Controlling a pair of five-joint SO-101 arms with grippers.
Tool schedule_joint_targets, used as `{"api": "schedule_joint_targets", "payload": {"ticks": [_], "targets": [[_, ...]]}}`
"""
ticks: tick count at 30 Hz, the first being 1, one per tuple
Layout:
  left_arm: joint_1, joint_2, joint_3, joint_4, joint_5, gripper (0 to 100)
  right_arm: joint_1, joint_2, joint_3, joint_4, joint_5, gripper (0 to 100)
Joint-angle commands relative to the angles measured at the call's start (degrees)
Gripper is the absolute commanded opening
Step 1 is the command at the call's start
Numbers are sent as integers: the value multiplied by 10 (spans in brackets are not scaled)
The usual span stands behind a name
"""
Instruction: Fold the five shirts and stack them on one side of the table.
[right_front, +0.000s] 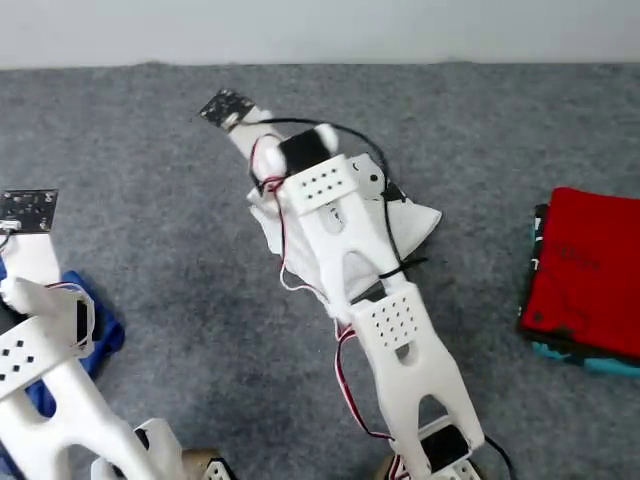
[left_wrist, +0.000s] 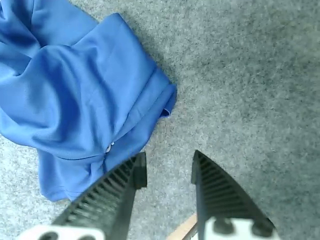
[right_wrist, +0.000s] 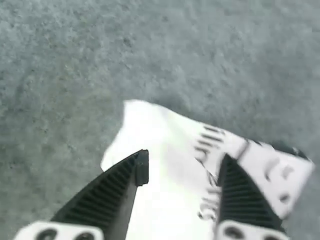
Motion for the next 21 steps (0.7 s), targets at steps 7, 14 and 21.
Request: {"api": "schedule_joint_targets", "payload": {"ticks": [7, 14, 21], "targets": [[1, -10, 0, -1, -5, 159, 182, -8, -24, 41, -5, 9], [1, -10, 0, -1, -5, 159, 259, -8, 100, 40, -5, 10], [1, -12, 0, 1, -5, 159, 315, -8, 238, -7, -5, 9]]}}
